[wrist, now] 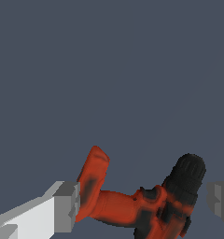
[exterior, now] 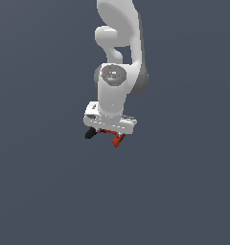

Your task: Pick up the object and move it to a goal position.

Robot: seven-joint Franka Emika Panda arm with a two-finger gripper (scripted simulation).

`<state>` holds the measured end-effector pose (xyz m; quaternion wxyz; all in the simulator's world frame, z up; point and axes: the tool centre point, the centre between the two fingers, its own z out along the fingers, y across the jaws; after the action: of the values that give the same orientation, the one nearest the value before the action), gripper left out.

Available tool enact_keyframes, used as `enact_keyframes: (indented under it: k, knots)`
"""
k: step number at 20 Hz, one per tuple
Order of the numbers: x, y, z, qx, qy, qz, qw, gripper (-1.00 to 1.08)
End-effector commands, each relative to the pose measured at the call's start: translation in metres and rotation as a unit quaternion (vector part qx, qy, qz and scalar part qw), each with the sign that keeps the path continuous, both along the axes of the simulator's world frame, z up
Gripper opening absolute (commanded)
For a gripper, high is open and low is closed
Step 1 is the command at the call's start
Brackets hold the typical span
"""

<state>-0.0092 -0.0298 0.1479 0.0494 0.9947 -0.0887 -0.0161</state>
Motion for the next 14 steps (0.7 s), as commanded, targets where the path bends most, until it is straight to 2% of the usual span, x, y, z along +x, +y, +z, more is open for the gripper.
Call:
enact_keyframes:
  k: [1, 7, 14]
  knots:
    - [-0.005, -0.006, -0.009, -0.014, 0.005, -0.021, 0.9997, 1.08]
    - [-0.019, -0.024, -0.033, -0.054, 0.014, -0.078, 0.9954, 1.08]
    - [-0.036, -0.044, -0.057, -0.103, 0.017, -0.14, 0.9847, 1.08]
